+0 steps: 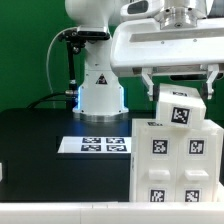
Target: Assemble cabinet
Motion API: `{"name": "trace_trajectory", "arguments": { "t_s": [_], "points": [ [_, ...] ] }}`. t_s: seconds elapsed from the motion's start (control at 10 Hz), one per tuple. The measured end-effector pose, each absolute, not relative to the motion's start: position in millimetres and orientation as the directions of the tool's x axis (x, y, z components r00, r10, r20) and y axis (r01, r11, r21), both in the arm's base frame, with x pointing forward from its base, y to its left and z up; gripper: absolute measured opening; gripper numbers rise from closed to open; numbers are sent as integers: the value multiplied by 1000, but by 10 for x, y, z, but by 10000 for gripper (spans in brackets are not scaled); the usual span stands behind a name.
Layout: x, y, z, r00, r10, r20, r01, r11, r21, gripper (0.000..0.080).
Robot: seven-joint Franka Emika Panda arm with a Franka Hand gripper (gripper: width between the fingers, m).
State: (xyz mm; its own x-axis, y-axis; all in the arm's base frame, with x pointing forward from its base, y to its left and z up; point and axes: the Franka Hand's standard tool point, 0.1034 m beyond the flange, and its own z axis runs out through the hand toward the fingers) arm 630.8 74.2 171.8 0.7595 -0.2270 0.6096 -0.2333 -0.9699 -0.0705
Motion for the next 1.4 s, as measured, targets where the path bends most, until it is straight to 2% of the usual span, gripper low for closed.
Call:
{"name": "trace_trajectory", "arguments": {
  "t_s": [0.1,0.2,0.3,0.4,0.6,0.9,1.0,1.1,1.2,1.4],
  "points": [
    [6307,742,1717,760,-224,610,-231,-971,-68,555],
    [6306,740,1716,763,-219,609,-227,-972,-65,748],
    [6264,725,1669,813,-229,535,-240,-970,-51,748],
    [6291,731,1727,831,-242,501,-249,-967,-54,791],
    [6223,737,1669,893,-266,363,-273,-961,-31,797],
    [6207,643,1747,931,-332,151,-334,-943,-11,797],
    [6245,629,1737,922,-360,140,-363,-932,-7,797],
    [6253,813,1576,909,-368,194,-371,-928,-23,797],
    [6196,912,1514,909,-370,191,-371,-928,-31,797],
    [6220,908,1464,904,-378,202,-380,-925,-32,797]
  ]
}}
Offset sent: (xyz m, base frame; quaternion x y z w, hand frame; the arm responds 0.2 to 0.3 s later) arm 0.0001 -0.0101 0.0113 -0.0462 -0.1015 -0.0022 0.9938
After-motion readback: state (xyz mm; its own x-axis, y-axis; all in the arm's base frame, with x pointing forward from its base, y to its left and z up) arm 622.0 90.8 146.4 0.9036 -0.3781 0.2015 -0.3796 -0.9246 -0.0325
